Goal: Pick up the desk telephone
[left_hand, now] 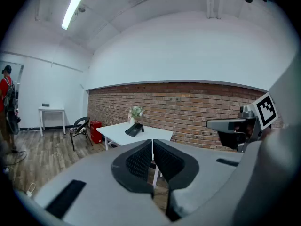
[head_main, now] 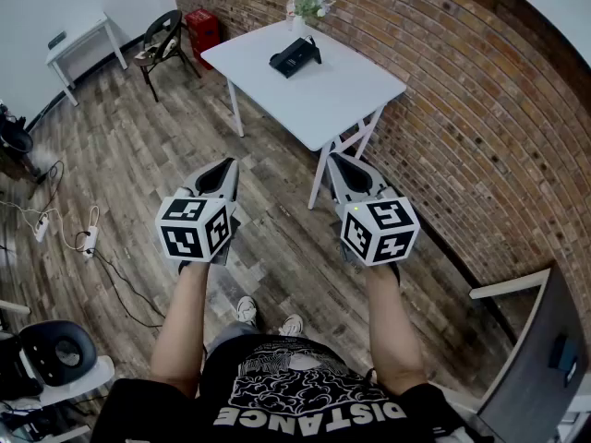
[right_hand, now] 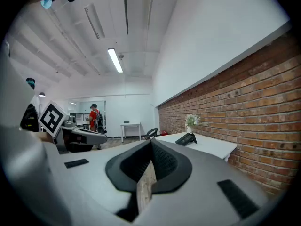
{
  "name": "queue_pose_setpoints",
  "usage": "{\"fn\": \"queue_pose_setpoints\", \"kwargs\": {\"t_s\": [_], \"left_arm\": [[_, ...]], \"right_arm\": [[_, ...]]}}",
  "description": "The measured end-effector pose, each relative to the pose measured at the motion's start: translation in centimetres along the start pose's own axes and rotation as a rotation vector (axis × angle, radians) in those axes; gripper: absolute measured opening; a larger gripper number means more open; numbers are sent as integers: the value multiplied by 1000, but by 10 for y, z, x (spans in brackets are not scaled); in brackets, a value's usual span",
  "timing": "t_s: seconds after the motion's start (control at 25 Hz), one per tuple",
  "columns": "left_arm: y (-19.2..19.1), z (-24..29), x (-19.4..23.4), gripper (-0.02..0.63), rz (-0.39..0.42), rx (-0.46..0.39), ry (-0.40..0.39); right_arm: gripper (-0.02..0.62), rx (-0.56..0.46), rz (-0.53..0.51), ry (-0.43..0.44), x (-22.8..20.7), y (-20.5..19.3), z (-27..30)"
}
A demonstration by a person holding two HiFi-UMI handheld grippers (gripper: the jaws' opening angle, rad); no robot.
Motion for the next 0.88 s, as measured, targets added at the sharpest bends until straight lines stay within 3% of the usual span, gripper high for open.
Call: {"fn": "queue_pose_setpoints", "kwargs": {"t_s": [0.56,0.88], "left_arm": [[0,9,29,15,-47,-9,75],[8,35,69,17,-56,-16,65]], "right_arm": [[3,25,-18,1,-19,-7,28],[3,26,-21,7,-20,0,76]]}}
Point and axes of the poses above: the fingertips, and each gripper's own axes: z forward along the fingers, x to its left, y out of its top, the point moved 6 cm from there along -z, backward along the fingers, and after that the axes turned 6 degrees about x, right-handed, at the moved point
